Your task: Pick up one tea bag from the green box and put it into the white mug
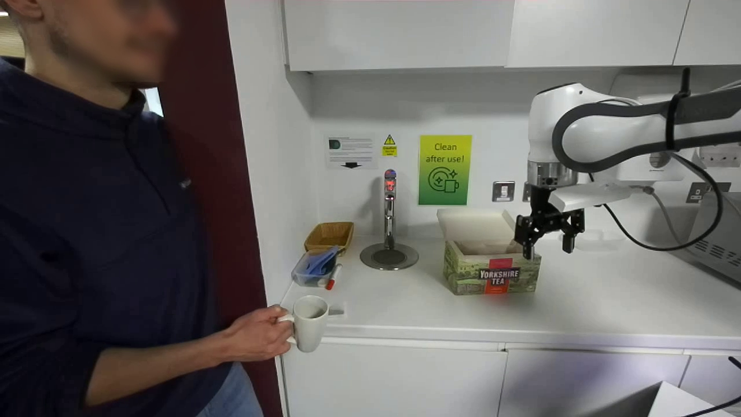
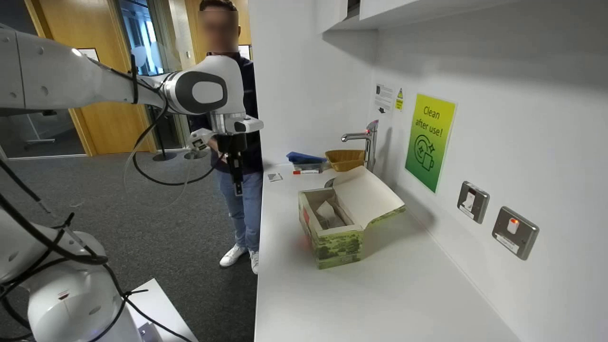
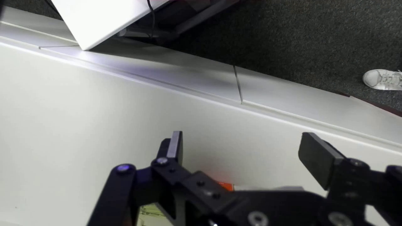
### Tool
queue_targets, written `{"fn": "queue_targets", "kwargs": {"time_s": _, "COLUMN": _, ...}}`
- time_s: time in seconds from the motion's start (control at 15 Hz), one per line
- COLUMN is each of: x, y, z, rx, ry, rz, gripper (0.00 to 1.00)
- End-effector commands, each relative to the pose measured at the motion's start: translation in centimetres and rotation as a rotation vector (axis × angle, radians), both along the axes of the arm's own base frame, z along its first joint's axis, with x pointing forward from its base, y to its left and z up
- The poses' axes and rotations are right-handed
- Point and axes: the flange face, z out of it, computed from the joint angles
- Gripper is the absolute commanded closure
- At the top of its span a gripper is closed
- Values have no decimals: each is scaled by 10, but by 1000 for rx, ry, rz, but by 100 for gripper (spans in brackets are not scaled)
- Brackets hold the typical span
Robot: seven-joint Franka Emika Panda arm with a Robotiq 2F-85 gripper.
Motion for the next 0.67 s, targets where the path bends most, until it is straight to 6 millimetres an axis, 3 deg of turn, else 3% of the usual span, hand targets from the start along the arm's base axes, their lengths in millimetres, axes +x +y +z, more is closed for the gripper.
{"fn": "queue_targets", "kwargs": {"time_s": 0.0, "x": 19, "y": -14, "z": 18, "rx": -4, "ry": 14, "rz": 9, "gripper": 0}}
{"fn": "queue_targets", "kwargs": {"time_s": 0.6, "x": 54, "y": -39, "z": 39, "rx": 13, "ry": 20, "rz": -16, "gripper": 0}}
